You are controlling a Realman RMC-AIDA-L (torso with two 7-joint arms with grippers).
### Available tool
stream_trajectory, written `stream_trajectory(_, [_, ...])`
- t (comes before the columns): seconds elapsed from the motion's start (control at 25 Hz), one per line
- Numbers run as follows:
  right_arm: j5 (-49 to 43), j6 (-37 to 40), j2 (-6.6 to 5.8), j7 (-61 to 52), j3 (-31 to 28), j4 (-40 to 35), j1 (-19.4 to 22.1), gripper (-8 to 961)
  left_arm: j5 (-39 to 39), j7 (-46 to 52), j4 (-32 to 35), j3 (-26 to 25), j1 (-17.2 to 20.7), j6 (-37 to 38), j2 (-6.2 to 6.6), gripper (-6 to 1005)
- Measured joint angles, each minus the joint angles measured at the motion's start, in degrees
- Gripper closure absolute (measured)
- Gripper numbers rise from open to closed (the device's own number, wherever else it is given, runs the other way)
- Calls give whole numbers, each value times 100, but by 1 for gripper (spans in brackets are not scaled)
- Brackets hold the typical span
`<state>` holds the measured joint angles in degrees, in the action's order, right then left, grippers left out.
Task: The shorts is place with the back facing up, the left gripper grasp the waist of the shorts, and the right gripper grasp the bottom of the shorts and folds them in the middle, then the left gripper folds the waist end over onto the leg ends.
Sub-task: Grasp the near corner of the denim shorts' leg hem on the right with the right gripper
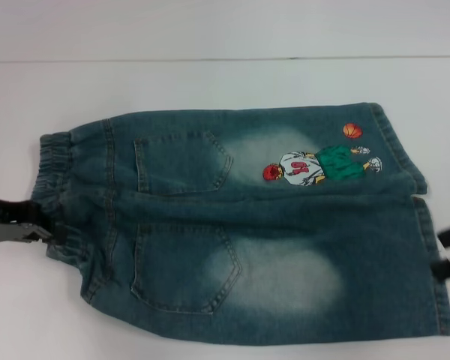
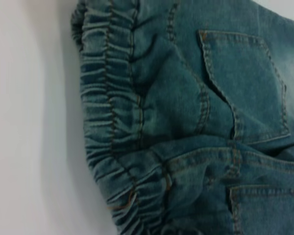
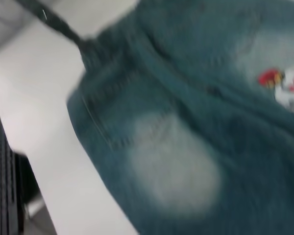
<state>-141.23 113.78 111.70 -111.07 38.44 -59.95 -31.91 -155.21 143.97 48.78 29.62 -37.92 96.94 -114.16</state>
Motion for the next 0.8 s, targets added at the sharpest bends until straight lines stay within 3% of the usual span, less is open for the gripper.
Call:
stream_trajectory(0.48, [-1350,3,45,-1,432,335,-46,103,61,6,-22,27,-81,-86,36,950])
stream_trajectory(0.8, [-1702,-9,2,-43,456,765,-153,102,62,24,-43,33,-109,-124,35,950])
